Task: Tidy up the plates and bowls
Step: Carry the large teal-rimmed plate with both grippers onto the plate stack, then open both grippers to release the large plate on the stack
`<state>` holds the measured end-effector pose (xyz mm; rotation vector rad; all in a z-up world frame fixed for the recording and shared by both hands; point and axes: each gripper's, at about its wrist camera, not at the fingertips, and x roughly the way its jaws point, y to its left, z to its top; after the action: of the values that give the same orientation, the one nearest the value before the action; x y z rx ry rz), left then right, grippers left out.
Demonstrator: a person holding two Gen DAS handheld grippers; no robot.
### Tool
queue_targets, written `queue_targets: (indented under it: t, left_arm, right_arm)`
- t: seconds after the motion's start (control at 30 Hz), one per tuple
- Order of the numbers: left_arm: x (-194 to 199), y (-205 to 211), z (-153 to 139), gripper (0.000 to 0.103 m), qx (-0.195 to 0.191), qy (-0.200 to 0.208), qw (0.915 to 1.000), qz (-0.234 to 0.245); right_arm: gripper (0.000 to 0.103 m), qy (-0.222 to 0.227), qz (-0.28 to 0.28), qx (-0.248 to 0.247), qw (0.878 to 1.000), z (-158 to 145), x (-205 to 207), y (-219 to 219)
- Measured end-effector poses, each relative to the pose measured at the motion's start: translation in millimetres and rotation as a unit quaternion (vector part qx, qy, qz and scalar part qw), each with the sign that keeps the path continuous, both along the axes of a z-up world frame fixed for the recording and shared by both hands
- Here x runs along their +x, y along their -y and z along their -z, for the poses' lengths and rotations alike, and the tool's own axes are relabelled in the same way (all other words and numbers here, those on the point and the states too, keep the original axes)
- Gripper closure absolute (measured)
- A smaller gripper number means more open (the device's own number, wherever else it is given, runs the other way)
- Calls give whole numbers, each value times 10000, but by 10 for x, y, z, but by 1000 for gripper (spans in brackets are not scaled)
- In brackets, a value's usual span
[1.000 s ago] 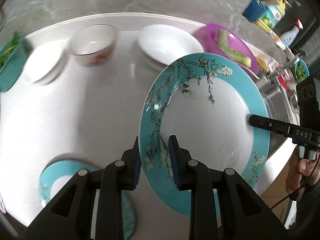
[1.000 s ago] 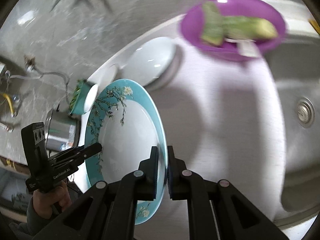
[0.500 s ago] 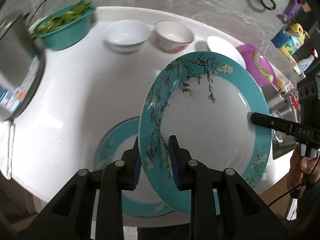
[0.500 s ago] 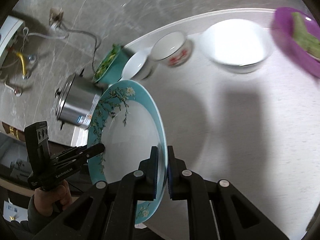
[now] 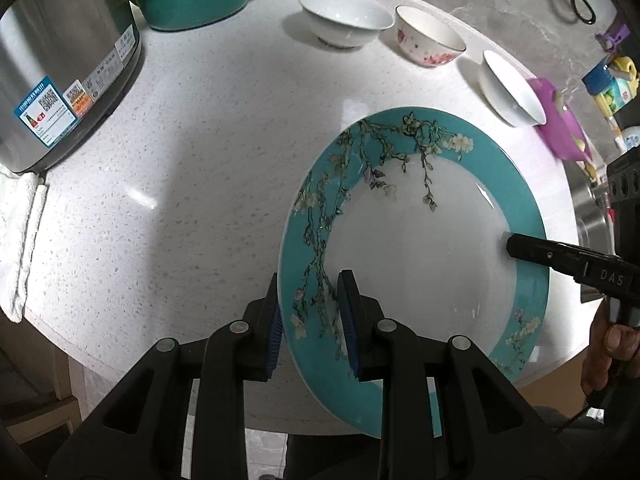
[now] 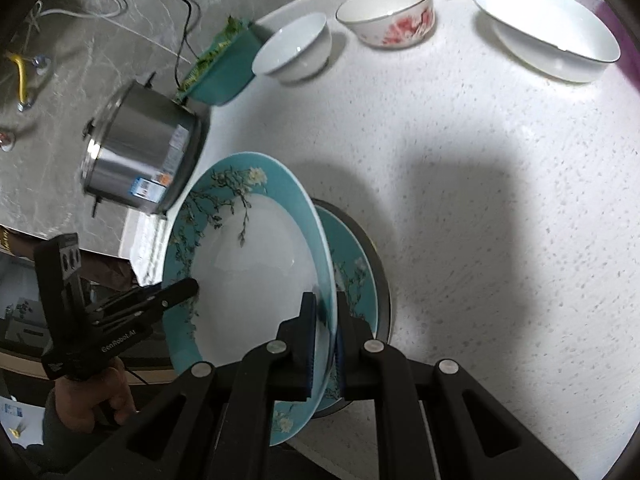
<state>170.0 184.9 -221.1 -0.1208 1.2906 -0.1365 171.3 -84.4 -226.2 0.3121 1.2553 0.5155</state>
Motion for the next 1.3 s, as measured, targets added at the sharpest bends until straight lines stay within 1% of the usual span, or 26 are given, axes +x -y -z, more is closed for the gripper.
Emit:
queue_targets:
  t: [0.1, 0.17, 0.23, 0.37, 0.43, 0.57, 0.73, 0.83, 0.87, 0.97, 1.0, 1.03, 1.07, 1.1, 1.13, 1.17, 1.2, 1.23, 1.27, 1.3]
  left_arm:
    - [-12, -31, 95, 79, 100, -36, 9999, 78]
    - [-33, -24, 152, 79, 279, -43, 9994, 177]
    - [-61, -19, 215, 79, 388, -82, 9989, 254]
    - [-102, 11, 290, 79, 465, -76, 9980, 419]
    - [-98, 27, 297, 79, 449, -52, 9978, 478]
    - [-93, 74, 281, 80, 534, 26, 9965, 639]
    - [-49, 115, 270, 80, 570, 57, 9953, 782]
    - [-27, 152, 278, 79, 579, 97, 9947, 840]
    - [-27, 157, 275, 79, 586, 114, 9946, 848]
    - [-17, 124, 257, 78, 475, 137, 9953, 829]
    - [-4, 108, 232, 76, 458, 167, 9954, 823]
    - [6, 83, 173, 65, 416, 225, 9958, 785]
    - [26, 54, 111, 44, 339, 295, 9962, 742]
    - [45, 24, 21, 34, 231, 393, 9967, 677]
    - [80, -1, -77, 24, 91, 510, 9967, 617]
    - [139, -20, -200, 19, -102, 651, 9962, 572]
    - [226, -12, -325, 15, -280, 749, 9953, 545]
    - [308, 17, -412, 3, -420, 769, 9946, 558]
    - [442, 94, -531, 0, -630, 785, 9929, 636]
    - [548, 176, -610, 0, -793, 810, 9910, 714]
  right_arm:
    - [90, 67, -23, -276, 9996, 63, -43, -71]
    - [91, 74, -12, -378, 9993, 92, -62, -112]
    - [90, 174, -51, -562, 9983, 90, -101, -164]
    - [90, 417, -99, -973, 9943, 77, -146, -257]
    - [88, 479, -107, -1109, 9926, 82, -155, -274]
    - [83, 675, -164, -1522, 9859, 131, -201, -336]
    - [81, 721, -73, -1623, 9841, 158, -229, -332]
    - [76, 686, -73, -1897, 9794, 213, -238, -380]
    - [75, 742, -45, -1952, 9779, 216, -262, -383]
    - [74, 769, 43, -1944, 9779, 217, -286, -382]
    - [73, 759, 100, -1896, 9789, 214, -286, -371]
    - [72, 755, 137, -1850, 9797, 213, -291, -362]
    - [65, 733, 183, -1748, 9817, 203, -296, -338]
    - [55, 711, 241, -1625, 9838, 183, -309, -309]
    - [50, 727, 352, -1455, 9861, 118, -330, -246]
    - [39, 766, 409, -1363, 9869, 59, -337, -194]
    - [32, 823, 492, -1249, 9875, -33, -348, -103]
    - [30, 859, 566, -1152, 9880, -92, -347, -40]
    - [30, 887, 708, -979, 9887, -194, -335, 112]
    - [30, 867, 880, -817, 9890, -299, -292, 304]
